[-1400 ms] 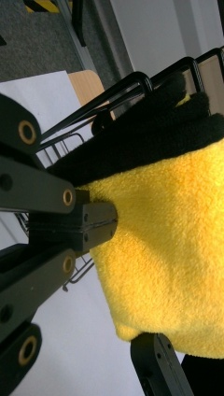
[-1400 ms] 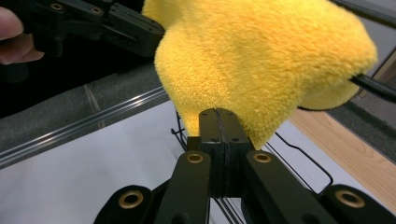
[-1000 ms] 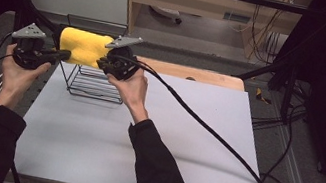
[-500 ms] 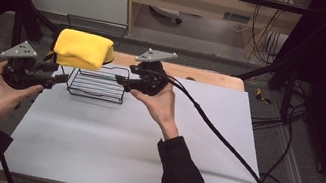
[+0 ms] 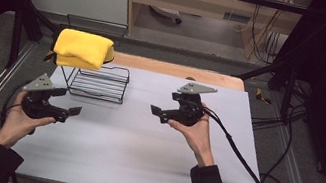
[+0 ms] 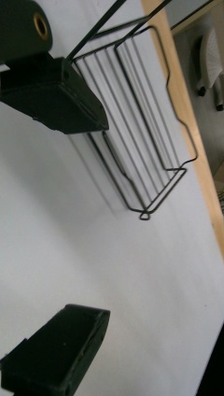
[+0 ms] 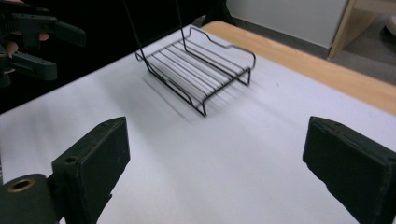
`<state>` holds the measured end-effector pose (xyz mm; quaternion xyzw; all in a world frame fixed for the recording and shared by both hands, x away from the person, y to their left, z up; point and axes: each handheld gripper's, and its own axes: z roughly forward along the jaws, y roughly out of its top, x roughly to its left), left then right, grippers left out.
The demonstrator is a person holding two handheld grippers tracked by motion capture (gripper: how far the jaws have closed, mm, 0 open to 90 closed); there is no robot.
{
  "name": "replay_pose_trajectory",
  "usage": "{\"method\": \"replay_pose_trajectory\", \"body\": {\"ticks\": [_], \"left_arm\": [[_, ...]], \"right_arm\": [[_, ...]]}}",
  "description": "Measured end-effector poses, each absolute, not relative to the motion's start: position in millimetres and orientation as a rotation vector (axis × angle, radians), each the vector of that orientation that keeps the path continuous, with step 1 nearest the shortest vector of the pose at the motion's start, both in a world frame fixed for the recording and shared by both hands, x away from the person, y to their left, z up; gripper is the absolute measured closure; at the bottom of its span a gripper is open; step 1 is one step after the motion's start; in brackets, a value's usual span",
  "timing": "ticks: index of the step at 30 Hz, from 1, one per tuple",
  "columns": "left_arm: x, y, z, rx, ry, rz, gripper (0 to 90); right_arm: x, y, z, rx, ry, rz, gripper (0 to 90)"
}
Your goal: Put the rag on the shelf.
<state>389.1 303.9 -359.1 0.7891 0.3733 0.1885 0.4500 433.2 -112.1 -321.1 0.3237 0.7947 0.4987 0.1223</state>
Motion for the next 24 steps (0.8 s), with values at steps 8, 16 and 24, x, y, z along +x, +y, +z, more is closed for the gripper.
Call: {"method": "replay_pose_trajectory", "body": {"ticks": [8,16,24], "left_arm": [[383.0,285.6,-399.8,1.975,0.962,0.401,4.6],[372.6,287.4,-422.8,2.015,0.952,0.386,6.5],[368.4,290.4,-431.6,2.022,0.947,0.387,7.7]], "right_arm": [[414.7,-162.6,-363.3,1.05,2.325,1.407,2.8],[394.5,-217.9,-400.7,1.16,2.29,1.387,0.7],[378.0,-260.6,-427.4,1.217,2.271,1.339,0.7]]}}
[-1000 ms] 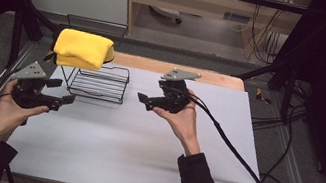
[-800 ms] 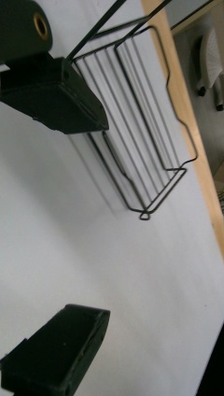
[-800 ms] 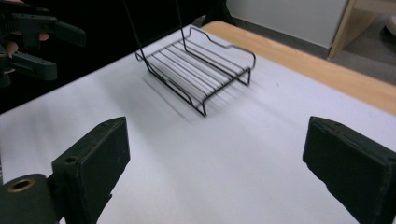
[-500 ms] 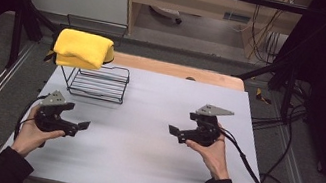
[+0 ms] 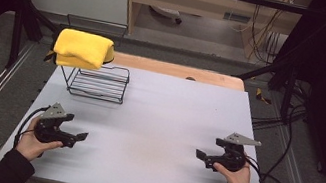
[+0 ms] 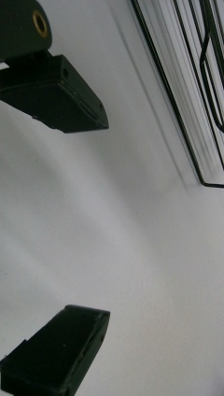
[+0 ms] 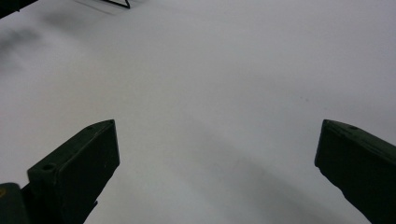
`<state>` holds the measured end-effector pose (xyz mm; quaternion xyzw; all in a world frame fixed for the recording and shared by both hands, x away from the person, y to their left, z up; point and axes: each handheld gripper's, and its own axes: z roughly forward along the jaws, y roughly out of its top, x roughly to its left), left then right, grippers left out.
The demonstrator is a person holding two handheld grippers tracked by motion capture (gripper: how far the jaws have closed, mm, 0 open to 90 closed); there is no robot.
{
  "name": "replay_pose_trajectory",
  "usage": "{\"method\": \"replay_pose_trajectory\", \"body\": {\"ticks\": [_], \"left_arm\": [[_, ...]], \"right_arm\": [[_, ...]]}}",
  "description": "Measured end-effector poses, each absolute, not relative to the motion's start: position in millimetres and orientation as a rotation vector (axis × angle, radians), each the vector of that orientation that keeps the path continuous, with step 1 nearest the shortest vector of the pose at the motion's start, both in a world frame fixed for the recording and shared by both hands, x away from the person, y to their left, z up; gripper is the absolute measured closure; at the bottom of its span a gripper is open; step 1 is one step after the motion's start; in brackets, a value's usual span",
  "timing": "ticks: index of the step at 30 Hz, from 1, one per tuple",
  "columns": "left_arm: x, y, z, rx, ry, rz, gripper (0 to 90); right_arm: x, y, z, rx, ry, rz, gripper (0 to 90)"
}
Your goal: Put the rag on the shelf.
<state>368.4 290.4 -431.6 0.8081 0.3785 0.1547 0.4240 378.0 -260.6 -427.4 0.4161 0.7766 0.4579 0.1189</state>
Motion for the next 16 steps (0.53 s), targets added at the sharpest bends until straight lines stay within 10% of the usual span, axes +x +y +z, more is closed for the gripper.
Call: {"method": "replay_pose_trajectory", "body": {"ticks": [16], "left_arm": [[366.1,291.8,-439.7,2.035,0.936,0.382,8.0]], "right_arm": [[359.5,-281.9,-442.3,1.179,2.279,1.302,0.7]]}}
